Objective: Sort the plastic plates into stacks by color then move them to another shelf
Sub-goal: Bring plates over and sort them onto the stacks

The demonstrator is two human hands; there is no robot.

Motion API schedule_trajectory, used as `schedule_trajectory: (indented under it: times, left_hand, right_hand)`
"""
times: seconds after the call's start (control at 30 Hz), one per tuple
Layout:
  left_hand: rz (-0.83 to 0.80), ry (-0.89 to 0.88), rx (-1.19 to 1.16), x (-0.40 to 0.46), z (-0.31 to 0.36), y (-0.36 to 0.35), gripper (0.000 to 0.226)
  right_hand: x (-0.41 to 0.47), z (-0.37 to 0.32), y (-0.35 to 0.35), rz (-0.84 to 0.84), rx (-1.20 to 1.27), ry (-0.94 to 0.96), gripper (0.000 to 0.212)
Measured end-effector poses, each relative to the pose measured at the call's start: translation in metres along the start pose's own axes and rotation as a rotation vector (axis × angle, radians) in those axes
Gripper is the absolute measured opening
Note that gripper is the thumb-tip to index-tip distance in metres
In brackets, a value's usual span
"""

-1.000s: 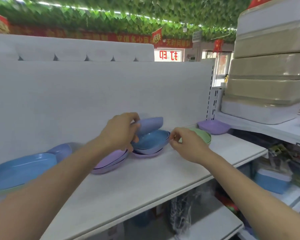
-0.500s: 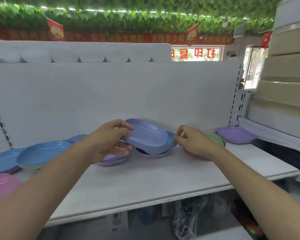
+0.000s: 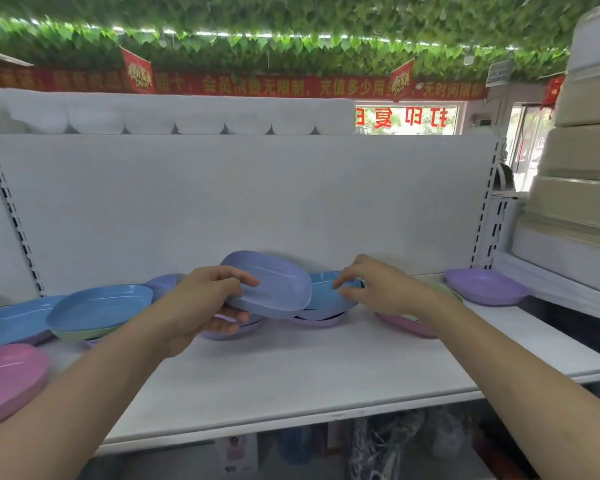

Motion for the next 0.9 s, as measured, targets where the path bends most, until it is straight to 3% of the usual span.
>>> schedule_trajectory:
  times: [0.13, 0.33, 0.67, 0.8, 0.9]
  left_hand:
    - [0.015, -0.019, -0.014, 0.002, 0.004, 0.004, 0.030]
    - [0.034, -0.036, -0.009, 0.002, 0.010, 0.009, 0.030]
    - [0.065, -0.057, -0.010, -0.007, 0.014, 0.025, 0.028]
    - [0.074, -0.053, -0.016, -0.015, 0.013, 0.028, 0.028]
    - [0.080, -0.047, -0.019, -0.023, 0.010, 0.029, 0.029]
  right_hand:
    - [-0.003, -0.026, -0.023, -0.177, -0.201, 0.129, 0.026]
    - [0.001, -0.040, -0.010, 0.009, -0.313, 0.174, 0.012]
    - [-0.006, -0.039, 0.023, 0.131, 0.082, 0.132, 0.017]
    - [-0.010, -0.048, 0.027, 0.163, -0.044, 0.129, 0.010]
    - [-0.012, -0.050, 0.025, 0.165, -0.136, 0.096, 0.019]
Point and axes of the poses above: each hand's wrist, its own x-axis towards the middle knuckle, its own y-axis out of the back of the hand, z = x × y, the point moved 9 cm from there along x, towards the middle knuckle, and after that the axes turned 3 degrees about -z, right-handed, at the moved point
